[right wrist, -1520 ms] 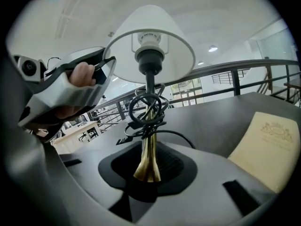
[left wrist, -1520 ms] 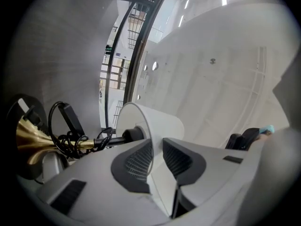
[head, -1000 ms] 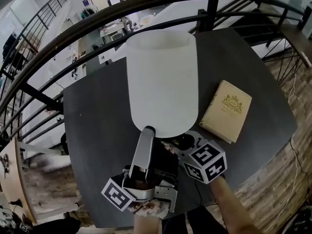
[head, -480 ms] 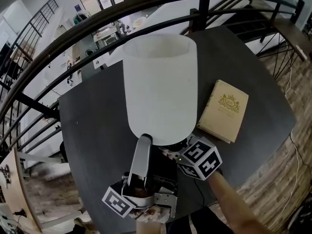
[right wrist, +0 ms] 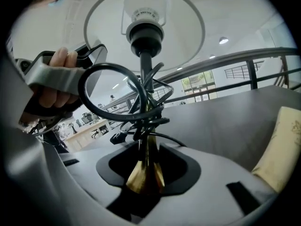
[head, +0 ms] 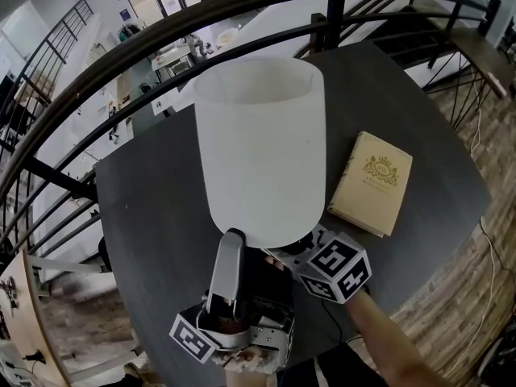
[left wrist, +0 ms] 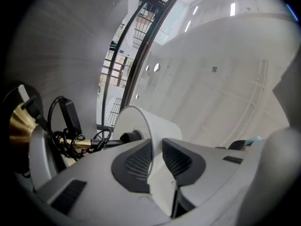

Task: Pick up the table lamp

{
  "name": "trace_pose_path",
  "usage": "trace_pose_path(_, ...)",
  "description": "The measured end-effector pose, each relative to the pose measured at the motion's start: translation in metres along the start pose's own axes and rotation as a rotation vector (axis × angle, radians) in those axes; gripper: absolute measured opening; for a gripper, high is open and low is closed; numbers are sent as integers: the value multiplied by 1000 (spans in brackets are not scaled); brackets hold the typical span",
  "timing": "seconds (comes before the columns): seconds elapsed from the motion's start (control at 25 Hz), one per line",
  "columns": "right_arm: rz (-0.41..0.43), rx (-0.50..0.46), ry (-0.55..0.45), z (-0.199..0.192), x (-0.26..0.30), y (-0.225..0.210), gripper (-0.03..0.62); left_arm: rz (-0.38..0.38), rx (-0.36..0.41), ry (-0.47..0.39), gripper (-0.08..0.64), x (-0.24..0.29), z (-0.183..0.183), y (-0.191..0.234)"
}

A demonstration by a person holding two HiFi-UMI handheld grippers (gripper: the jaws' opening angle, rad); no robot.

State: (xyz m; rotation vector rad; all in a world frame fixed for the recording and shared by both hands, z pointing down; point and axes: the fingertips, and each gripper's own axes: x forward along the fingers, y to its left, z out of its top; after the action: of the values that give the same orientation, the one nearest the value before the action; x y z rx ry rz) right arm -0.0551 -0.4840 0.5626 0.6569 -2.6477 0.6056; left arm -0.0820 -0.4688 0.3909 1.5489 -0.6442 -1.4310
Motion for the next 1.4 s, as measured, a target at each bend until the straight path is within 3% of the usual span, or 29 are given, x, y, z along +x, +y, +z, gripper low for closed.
trace_pose_path(0.44, 29, -2, -36, 4, -9, 25, 149, -60, -22, -3, 69, -3, 0, -19)
trace_pose_path(1.4, 24, -61, -135, 87, -79, 72, 143, -199, 16, 55, 67, 18, -36, -132)
